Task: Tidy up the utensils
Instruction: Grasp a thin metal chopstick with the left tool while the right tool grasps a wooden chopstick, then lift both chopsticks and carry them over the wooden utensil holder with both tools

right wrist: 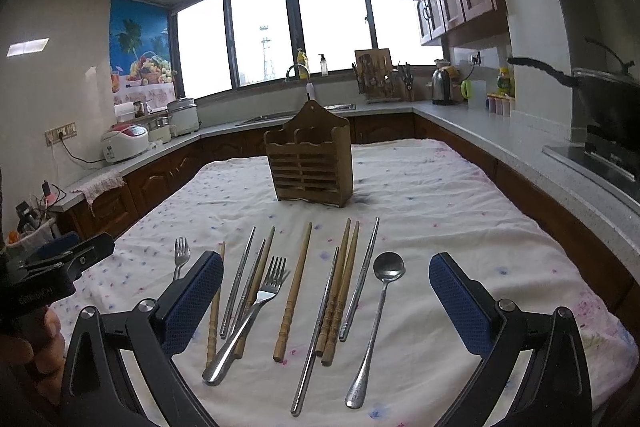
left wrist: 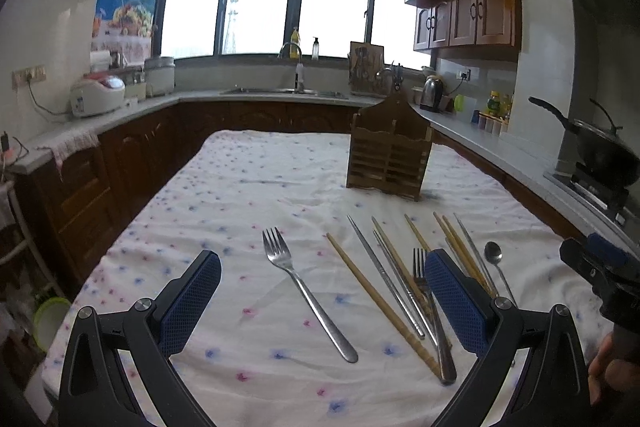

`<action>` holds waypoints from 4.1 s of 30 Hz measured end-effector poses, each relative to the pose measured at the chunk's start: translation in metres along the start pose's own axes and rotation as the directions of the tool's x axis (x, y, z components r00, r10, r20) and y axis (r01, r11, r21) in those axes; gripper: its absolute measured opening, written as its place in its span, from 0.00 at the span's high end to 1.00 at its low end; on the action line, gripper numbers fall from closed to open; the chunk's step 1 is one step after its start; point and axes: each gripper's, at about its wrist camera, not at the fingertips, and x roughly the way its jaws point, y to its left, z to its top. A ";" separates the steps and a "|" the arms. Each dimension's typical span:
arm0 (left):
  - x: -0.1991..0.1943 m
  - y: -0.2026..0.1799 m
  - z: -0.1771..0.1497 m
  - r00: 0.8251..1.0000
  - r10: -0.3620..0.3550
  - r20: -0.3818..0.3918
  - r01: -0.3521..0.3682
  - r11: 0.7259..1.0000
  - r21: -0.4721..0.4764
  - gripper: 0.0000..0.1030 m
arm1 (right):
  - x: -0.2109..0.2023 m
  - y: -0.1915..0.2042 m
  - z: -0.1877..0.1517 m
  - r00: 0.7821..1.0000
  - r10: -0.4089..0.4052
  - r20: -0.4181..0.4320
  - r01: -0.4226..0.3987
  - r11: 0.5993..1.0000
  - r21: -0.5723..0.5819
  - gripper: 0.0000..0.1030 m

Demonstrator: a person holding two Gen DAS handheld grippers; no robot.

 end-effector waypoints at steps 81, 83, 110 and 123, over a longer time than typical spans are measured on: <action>0.207 0.003 0.144 0.888 -0.284 -0.363 0.282 0.958 -0.058 0.98 | 0.172 -0.023 0.122 0.941 0.176 -0.287 -0.162 0.984 0.074 0.95; 0.189 0.007 0.149 0.897 -0.293 -0.331 0.292 0.955 -0.055 0.98 | 0.160 -0.020 0.130 0.949 0.178 -0.260 -0.167 0.984 0.063 0.95; 0.136 0.031 0.179 0.936 -0.324 -0.137 0.317 0.946 -0.070 0.99 | 0.133 -0.022 0.186 0.981 0.176 -0.084 -0.171 0.983 0.065 0.95; 0.163 0.035 0.239 0.948 -0.318 -0.004 0.318 0.947 -0.047 0.99 | 0.153 -0.034 0.256 0.986 0.154 0.064 -0.160 0.982 0.100 0.95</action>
